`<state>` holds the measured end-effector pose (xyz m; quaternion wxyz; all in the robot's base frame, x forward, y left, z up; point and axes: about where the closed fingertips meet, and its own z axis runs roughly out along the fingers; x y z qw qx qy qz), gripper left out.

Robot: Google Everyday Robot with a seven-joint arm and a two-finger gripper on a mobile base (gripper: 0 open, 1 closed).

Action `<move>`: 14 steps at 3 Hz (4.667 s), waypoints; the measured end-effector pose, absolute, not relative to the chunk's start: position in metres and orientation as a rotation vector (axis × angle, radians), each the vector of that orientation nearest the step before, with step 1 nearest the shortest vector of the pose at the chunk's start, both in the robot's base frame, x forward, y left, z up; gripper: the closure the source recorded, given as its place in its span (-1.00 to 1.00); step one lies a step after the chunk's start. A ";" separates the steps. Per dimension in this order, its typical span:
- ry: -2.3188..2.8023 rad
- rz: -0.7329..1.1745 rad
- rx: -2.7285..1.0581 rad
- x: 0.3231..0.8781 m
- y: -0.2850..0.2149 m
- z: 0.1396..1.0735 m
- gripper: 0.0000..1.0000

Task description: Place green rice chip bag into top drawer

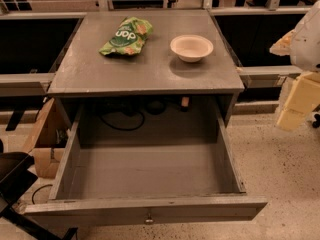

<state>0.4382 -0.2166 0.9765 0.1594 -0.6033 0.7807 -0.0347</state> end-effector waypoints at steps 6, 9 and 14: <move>2.140 0.034 -1.097 0.563 -0.129 1.045 -1.00; 1.871 0.140 -0.963 0.692 -0.077 1.055 -1.00; 2.065 0.330 -0.509 0.840 0.002 1.005 -1.00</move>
Offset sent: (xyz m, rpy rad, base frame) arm 0.0658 0.0083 0.0189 0.2781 -0.0600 -0.0898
